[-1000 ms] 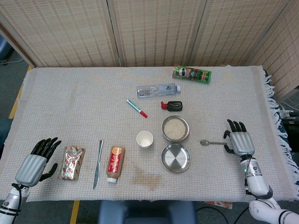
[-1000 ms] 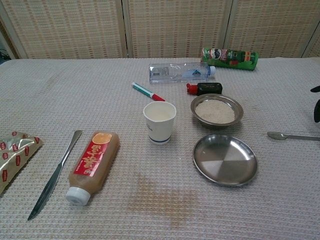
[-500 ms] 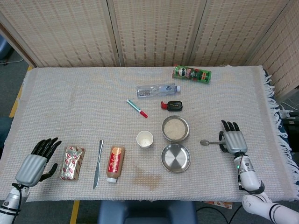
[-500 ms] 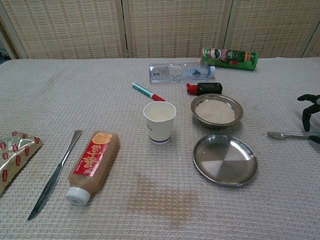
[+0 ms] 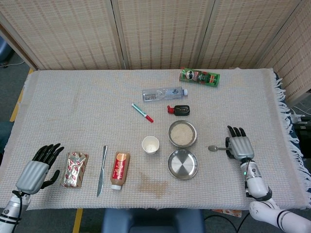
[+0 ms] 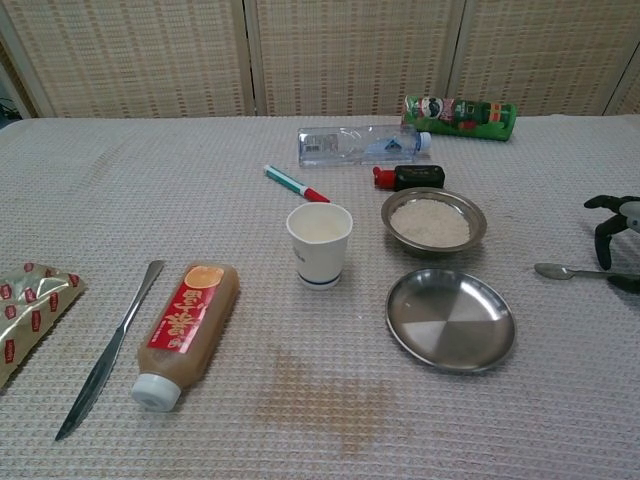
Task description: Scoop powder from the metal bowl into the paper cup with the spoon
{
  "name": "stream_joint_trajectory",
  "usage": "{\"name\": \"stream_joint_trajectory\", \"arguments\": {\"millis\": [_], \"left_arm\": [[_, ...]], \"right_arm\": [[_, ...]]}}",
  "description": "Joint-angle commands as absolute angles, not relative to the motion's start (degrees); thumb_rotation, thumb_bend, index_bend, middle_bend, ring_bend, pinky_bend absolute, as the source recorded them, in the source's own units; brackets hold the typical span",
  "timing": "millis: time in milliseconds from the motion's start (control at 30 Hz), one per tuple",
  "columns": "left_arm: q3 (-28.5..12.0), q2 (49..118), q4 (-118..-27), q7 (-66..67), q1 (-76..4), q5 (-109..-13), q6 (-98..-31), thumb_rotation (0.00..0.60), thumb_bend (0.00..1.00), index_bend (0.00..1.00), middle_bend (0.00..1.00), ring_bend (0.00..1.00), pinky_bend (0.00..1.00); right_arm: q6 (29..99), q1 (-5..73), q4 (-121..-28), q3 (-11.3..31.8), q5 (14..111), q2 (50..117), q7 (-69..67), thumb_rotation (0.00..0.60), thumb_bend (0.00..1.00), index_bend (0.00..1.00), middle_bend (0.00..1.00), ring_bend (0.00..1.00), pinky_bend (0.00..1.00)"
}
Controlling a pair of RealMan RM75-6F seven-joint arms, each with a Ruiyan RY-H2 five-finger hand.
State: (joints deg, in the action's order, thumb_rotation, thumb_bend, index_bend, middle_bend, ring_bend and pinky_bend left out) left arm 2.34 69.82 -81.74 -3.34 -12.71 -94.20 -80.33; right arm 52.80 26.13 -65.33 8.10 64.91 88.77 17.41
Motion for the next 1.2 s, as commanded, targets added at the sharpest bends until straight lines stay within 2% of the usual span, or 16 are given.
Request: {"name": "stream_joint_trajectory", "arguments": {"millis": [33,633,967,1200], "left_arm": [[2.4,69.8,-81.7,-3.4,-12.8,-94.3,-80.3,0.6,0.48,0.0,0.0,0.0,0.08],[2.5,69.9,-81.4,-3.6,-13.0,-94.1,-80.1,0.6,0.49,0.0,0.0,0.0,0.08],[2.4,69.9,-81.1,-3.9,-13.2,-93.8,-79.7,0.6,0.49,0.0,0.0,0.0,0.08],[2.5,69.8,-81.0,-4.4,-13.2,-93.9,-79.7,0.6,0.49,0.0,0.0,0.0,0.08]], "right_arm": [[52.5,26.4,-65.2,8.0,64.8,88.8,17.3,0.6,0.29,0.55,0.0,0.0,0.0],[51.5,27.4,-64.9,7.8,63.0,89.3,18.5,0.6,0.29,0.53,0.0,0.0,0.0],[51.6,27.6,-64.3,7.6,62.8,89.8,18.5,0.6,0.29,0.61,0.0,0.0,0.0],[54.1,27.1,-66.9,7.5,64.1,88.1,18.5,0.6,0.29,0.62,0.0,0.0,0.0]]}}
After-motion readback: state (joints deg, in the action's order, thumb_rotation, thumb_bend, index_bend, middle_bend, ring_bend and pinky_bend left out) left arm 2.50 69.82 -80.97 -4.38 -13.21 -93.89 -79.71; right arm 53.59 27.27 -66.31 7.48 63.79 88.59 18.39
